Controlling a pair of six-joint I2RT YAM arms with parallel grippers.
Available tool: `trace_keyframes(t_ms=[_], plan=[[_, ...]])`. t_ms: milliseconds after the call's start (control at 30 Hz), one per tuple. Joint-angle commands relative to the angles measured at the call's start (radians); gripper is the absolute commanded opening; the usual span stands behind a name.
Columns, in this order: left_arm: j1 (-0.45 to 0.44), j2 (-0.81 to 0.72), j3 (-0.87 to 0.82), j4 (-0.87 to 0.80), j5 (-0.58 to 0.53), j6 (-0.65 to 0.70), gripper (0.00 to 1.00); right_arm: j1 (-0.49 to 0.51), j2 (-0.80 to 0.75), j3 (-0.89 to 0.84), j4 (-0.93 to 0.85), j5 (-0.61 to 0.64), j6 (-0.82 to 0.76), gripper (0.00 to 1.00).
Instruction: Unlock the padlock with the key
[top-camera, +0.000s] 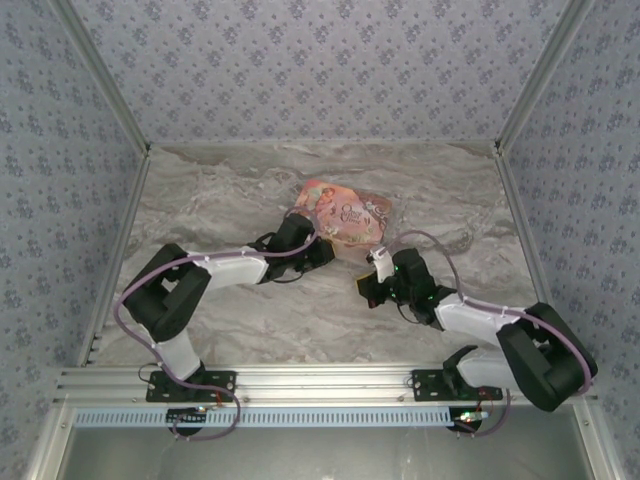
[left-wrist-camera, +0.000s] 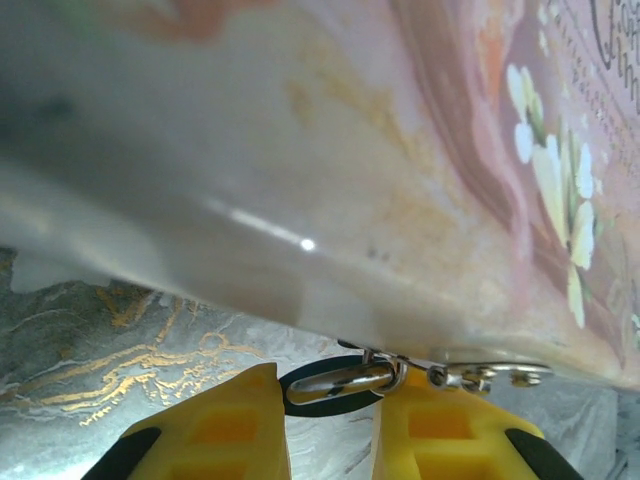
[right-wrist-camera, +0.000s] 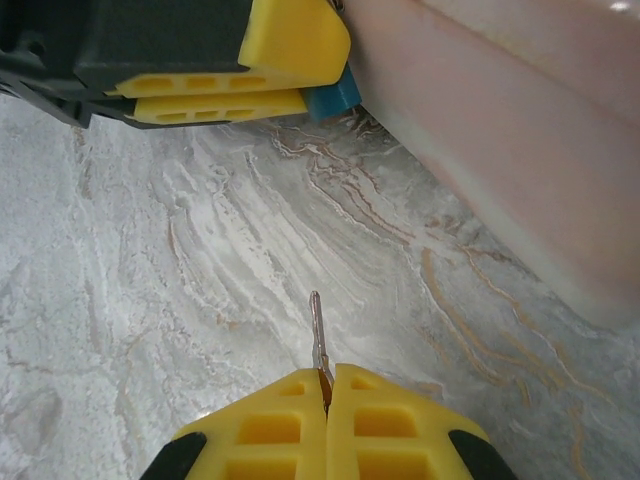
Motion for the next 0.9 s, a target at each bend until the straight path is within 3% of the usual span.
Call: trace_keyframes(t_ms=[0,300,867], plan=[[-0.004,-0.057,0.008,0.052,0.026,-0.048,0.05,0.018,0.047,-0.001,0.116,0.046,-0.042,0.00],[-0.005,-0.067,0.003,0.046,0.044,-0.082,0.05,0.037,0.187,0.031,0.228,0.043,-0.091,0.00],[-0.005,-0.075,0.005,0.039,0.062,-0.110,0.04,0.058,0.306,0.105,0.317,0.079,-0.155,0.00]])
